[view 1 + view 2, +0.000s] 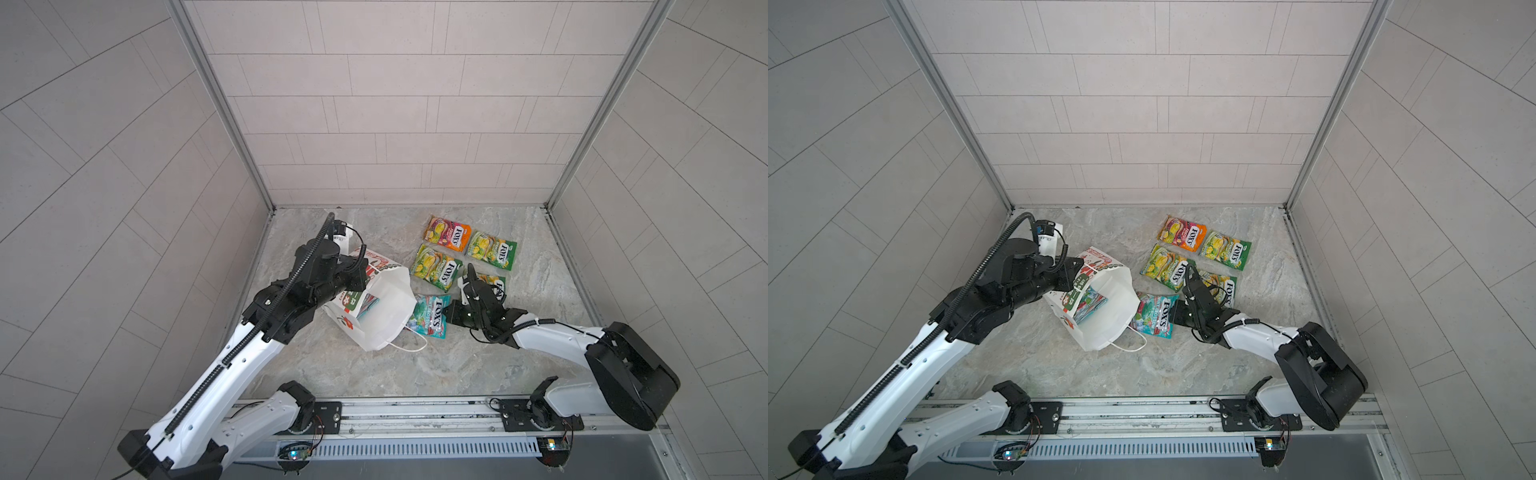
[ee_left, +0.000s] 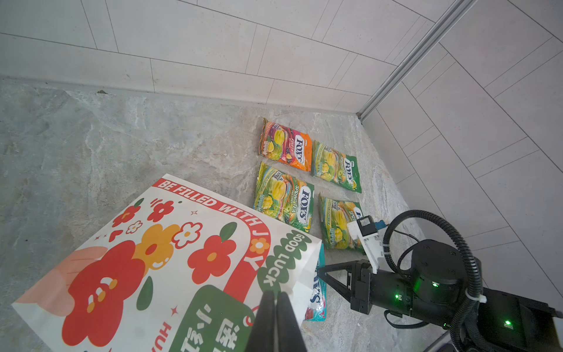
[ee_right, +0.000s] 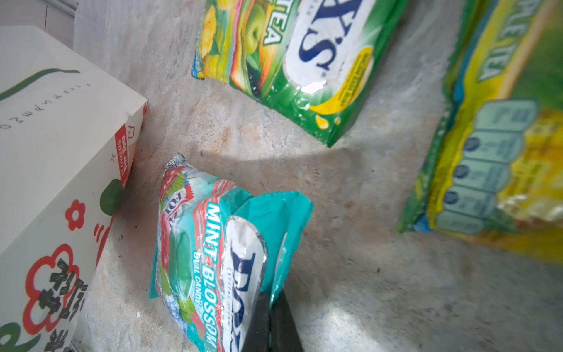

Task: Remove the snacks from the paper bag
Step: 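Lower the teal pack onto the table beside the bag and release, then move the open right gripper back toward the bag opening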

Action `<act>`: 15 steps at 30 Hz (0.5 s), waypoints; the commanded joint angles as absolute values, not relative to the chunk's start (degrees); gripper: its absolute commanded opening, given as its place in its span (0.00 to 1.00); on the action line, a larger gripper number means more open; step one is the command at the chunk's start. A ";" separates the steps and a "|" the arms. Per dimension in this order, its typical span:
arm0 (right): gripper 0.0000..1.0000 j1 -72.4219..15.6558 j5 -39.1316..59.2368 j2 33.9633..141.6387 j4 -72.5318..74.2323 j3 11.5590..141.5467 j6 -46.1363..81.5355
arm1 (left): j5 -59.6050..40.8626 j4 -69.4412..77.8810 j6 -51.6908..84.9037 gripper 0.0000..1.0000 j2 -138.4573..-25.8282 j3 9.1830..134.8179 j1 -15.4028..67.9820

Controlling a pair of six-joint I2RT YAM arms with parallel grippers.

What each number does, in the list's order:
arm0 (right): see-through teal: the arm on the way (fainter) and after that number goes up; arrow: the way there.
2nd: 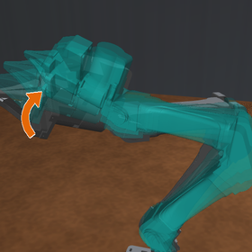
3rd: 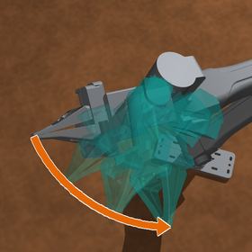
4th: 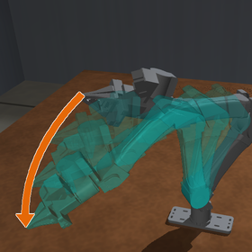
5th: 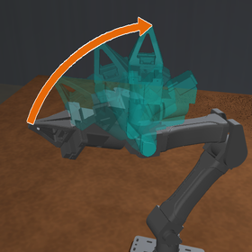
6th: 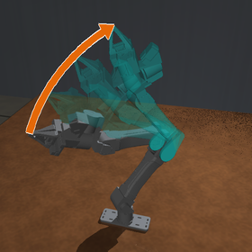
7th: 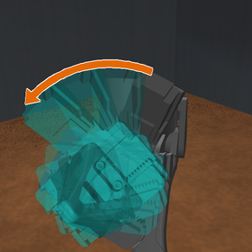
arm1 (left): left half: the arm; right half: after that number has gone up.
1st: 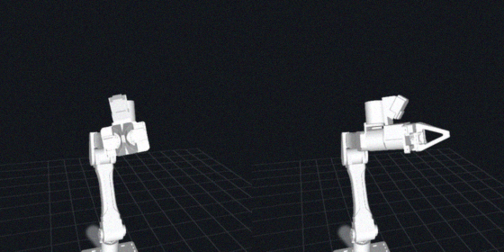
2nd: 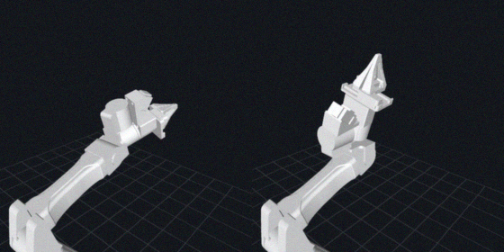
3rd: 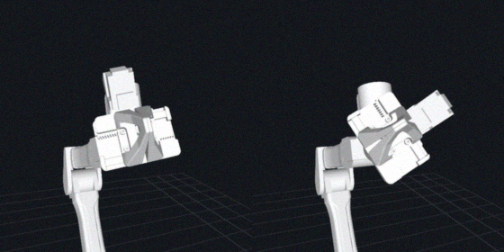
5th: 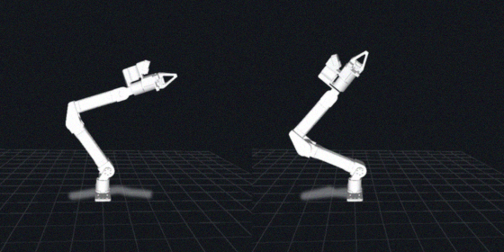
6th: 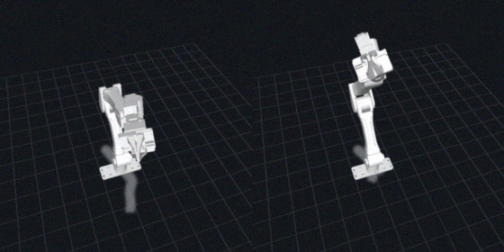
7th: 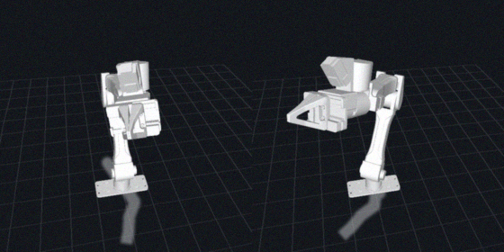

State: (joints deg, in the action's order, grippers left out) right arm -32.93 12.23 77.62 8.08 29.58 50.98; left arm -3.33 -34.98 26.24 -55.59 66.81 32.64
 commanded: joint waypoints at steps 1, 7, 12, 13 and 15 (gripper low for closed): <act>0.00 -32.67 9.14 76.35 6.44 29.29 51.70 | -4.71 -32.53 27.42 0.00 -55.51 66.01 32.62; 0.35 -32.69 6.33 71.61 1.34 30.02 51.14 | -5.28 -32.09 27.42 0.00 -55.34 65.92 32.61; 0.47 -32.67 3.37 63.08 -5.33 32.23 47.98 | -6.23 -31.60 27.55 0.00 -55.23 65.56 32.61; 0.47 -32.65 4.07 61.76 -5.62 32.80 46.99 | -6.41 -31.52 27.55 0.00 -55.21 65.43 32.61; 0.48 -32.78 6.56 59.41 -6.44 34.60 45.36 | -6.37 -31.24 27.91 0.00 -55.30 65.32 32.61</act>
State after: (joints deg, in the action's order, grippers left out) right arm -32.82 6.35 62.11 -3.01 31.94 48.36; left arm -6.00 -33.10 27.49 -55.66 65.93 32.64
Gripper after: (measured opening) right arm 0.479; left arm 0.040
